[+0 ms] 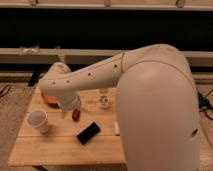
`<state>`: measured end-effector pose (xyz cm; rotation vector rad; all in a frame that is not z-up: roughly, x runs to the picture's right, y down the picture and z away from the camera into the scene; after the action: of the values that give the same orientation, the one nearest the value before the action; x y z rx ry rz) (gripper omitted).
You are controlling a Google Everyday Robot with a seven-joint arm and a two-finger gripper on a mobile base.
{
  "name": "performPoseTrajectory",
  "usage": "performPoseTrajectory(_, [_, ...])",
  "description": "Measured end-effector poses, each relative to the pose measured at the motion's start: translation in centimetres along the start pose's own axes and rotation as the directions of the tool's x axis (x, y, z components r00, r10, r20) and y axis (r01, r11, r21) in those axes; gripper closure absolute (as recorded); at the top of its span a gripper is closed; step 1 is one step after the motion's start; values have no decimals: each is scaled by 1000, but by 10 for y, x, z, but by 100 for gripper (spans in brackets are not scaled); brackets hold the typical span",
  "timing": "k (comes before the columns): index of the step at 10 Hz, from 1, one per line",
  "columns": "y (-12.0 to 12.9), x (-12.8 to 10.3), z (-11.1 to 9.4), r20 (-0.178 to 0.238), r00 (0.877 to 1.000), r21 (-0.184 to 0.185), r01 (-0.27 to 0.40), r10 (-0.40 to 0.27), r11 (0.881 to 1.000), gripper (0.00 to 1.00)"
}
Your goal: Place the eraser on the white sponge
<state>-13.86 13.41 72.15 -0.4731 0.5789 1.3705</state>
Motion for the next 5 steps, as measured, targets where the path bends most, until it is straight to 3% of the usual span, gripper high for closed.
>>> performPoseTrajectory(2, [-18,10,26,-65,993,-5,-94,94,996,20])
performPoseTrajectory(5, [-25,28,57,-151,977,-7,-153,150,988,20])
